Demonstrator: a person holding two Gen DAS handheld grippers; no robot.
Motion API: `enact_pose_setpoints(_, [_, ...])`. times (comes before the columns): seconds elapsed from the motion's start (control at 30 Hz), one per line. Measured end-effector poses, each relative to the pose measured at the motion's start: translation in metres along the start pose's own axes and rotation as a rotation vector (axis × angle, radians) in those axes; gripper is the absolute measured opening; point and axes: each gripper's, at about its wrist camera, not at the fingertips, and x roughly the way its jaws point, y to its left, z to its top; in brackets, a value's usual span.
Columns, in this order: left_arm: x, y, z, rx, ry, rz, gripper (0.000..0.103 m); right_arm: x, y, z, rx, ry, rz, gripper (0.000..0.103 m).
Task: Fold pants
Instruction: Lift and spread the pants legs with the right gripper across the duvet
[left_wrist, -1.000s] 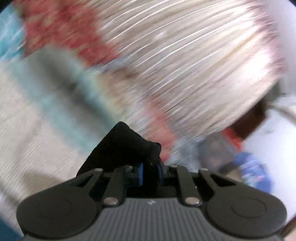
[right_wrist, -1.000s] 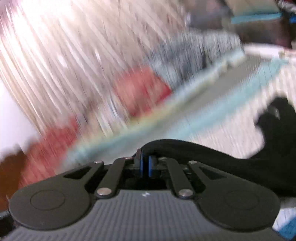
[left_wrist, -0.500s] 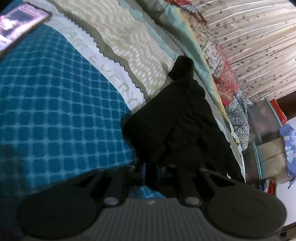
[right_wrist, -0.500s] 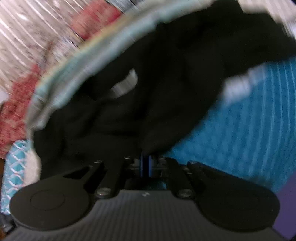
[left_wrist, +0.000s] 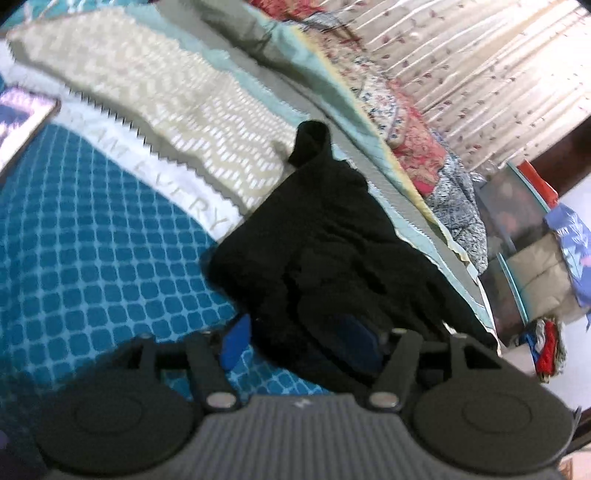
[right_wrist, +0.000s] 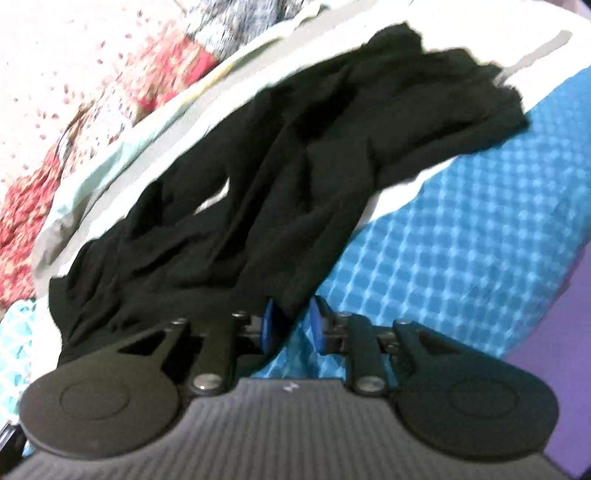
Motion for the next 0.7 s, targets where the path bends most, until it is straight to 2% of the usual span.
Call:
enact_pose_setpoints(0.03, [-0.005,0.0,0.001,0.005,-0.008,-0.003,0.064,-0.004,0.003,0.002,-0.009,-0.033,-0.006,0.026])
enact_pose_setpoints(0.1, [-0.014,0.002,0.001,0.005,-0.025,0.001,0.076,-0.005,0.015,0.008,-0.038,-0.084,-0.007,0.026])
enact_pose_setpoints(0.2, [-0.017,0.009,0.006,-0.02,-0.055,0.037,0.078,-0.003,0.038,0.013,-0.102,-0.124,0.031,0.026])
enact_pose_setpoints(0.33, [-0.005,0.021,0.015,-0.088,-0.042,0.026,0.078,0.014,0.069,0.007,-0.195,-0.074,0.102,0.026])
enact_pose_setpoints(0.47, [0.016,0.02,0.02,-0.103,-0.02,0.007,0.077,0.031,0.09,-0.01,-0.263,0.023,0.168,0.026])
enact_pose_setpoints(0.53, [0.025,0.019,0.019,-0.102,-0.017,0.024,0.071,0.04,0.098,-0.02,-0.308,0.07,0.175,0.026])
enact_pose_setpoints(0.6, [0.03,0.016,0.018,-0.081,-0.022,0.067,0.043,0.051,0.104,-0.028,-0.345,0.122,0.162,0.026])
enact_pose_setpoints(0.7, [0.028,0.019,0.016,-0.071,-0.024,0.069,0.028,0.065,0.102,-0.039,-0.371,0.197,0.127,0.026])
